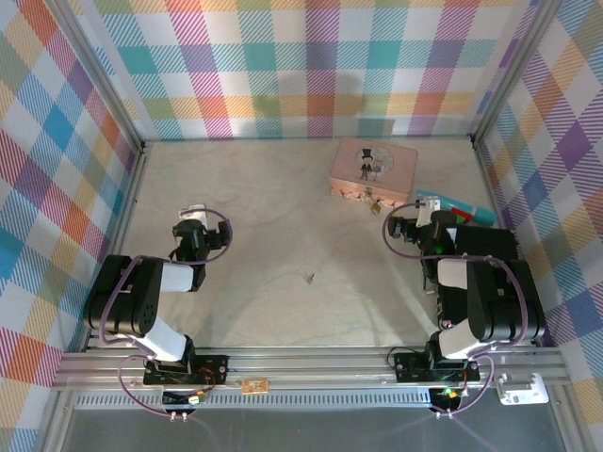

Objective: Unlock the padlock with the key

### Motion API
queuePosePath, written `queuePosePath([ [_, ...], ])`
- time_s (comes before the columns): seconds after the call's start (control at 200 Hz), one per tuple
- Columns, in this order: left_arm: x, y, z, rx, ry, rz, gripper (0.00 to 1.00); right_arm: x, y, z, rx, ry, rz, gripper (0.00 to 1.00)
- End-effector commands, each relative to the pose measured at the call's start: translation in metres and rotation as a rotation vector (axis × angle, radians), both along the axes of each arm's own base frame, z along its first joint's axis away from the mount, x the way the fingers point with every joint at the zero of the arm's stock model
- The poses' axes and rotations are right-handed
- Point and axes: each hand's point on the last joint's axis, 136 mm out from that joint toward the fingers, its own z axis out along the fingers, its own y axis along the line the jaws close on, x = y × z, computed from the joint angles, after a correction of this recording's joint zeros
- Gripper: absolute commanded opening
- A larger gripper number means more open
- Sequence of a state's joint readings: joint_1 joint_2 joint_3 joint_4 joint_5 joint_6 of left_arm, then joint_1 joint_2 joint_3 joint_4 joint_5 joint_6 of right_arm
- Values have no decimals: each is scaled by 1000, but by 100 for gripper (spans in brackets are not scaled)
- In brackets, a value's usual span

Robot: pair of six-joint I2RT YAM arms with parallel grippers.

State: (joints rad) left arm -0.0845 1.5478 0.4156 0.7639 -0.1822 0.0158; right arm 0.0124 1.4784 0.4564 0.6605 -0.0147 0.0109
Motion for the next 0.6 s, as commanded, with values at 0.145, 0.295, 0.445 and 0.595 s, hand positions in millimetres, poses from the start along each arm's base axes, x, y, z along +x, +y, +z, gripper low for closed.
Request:
queuePosePath([
  [0.145,12,5,72,-41,-15,80,100,9,-14,50,91,120,-132,99],
  [0.295,21,-1,106,-263,12,176,100,14,-10,62,190,235,-173,99],
  [0.445,35,-26,108,-482,123,213,100,38,-4,75,237,341,-166,99],
  [0.595,41,-59,92,-621,240,195,100,68,-10,63,286,469,-189,99],
])
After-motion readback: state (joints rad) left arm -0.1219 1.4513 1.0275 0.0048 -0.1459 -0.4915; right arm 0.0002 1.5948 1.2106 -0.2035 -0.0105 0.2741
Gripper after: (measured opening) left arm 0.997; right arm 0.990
